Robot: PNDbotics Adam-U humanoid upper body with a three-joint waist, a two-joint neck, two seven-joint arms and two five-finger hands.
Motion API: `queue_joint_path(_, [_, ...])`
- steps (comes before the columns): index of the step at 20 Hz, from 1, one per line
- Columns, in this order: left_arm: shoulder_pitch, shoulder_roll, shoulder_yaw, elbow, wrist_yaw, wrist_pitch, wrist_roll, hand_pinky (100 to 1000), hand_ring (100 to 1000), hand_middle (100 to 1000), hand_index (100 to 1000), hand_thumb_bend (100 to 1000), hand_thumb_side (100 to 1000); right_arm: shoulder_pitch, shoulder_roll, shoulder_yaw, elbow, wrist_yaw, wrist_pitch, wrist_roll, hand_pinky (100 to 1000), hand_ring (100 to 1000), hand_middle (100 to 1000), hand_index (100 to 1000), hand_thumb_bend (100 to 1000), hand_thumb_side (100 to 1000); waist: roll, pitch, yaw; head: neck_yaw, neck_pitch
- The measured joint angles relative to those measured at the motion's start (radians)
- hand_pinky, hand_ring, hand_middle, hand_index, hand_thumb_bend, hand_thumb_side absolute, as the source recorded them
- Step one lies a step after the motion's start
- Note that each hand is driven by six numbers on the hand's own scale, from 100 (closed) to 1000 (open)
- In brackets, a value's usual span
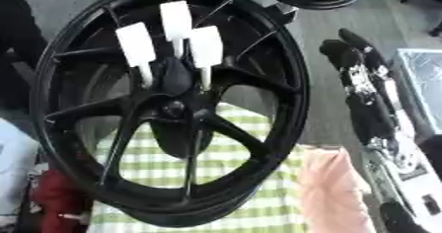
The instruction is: Pull the pin out of the wheel hub.
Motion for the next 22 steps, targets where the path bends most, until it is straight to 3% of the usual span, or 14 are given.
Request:
queue_joint_path(5, [0.005, 0.003, -0.006, 0.000, 0.000, 0.004, -0.005, 601, 619, 784, 780, 185, 836, -0.021, -0.081, 0.005, 0.000, 0.007, -0.064, 0.037, 1000, 897, 810, 919, 100, 533, -0.006, -0.006, -0.009, 0.010, 0.005])
queue_joint_path(9, [0.019, 0.005, -0.006, 0.000, 0.000, 0.007, -0.004, 600, 619, 784, 779, 185, 837, -0.045, -0.247, 0.024, 0.000, 0.045, -0.169, 0.121, 1000, 899, 817, 916, 100, 499, -0.010, -0.022, -0.025, 0.015, 0.010])
queue_joint_path(12, [0.029, 0.009, -0.006, 0.000, -0.001, 0.011, -0.003, 599, 619, 785, 779, 186, 838, -0.079, -0.363, 0.039, 0.000, 0.059, -0.218, 0.170, 1000, 897, 815, 913, 100, 476, -0.014, -0.028, -0.034, 0.019, 0.010])
queue_joint_path(17, [0.048, 0.014, -0.005, 0.000, -0.002, 0.019, 0.006, 598, 619, 786, 779, 187, 840, -0.182, -0.510, 0.061, 0.000, 0.037, -0.204, 0.216, 995, 898, 817, 911, 100, 431, -0.021, -0.041, -0.043, 0.022, 0.010])
queue_joint_path(22, [0.062, 0.022, 0.002, 0.001, -0.002, 0.021, 0.030, 599, 627, 794, 787, 194, 842, -0.318, -0.588, 0.107, 0.000, 0.006, -0.140, 0.260, 992, 902, 823, 915, 100, 364, -0.025, -0.051, -0.050, 0.030, 0.010])
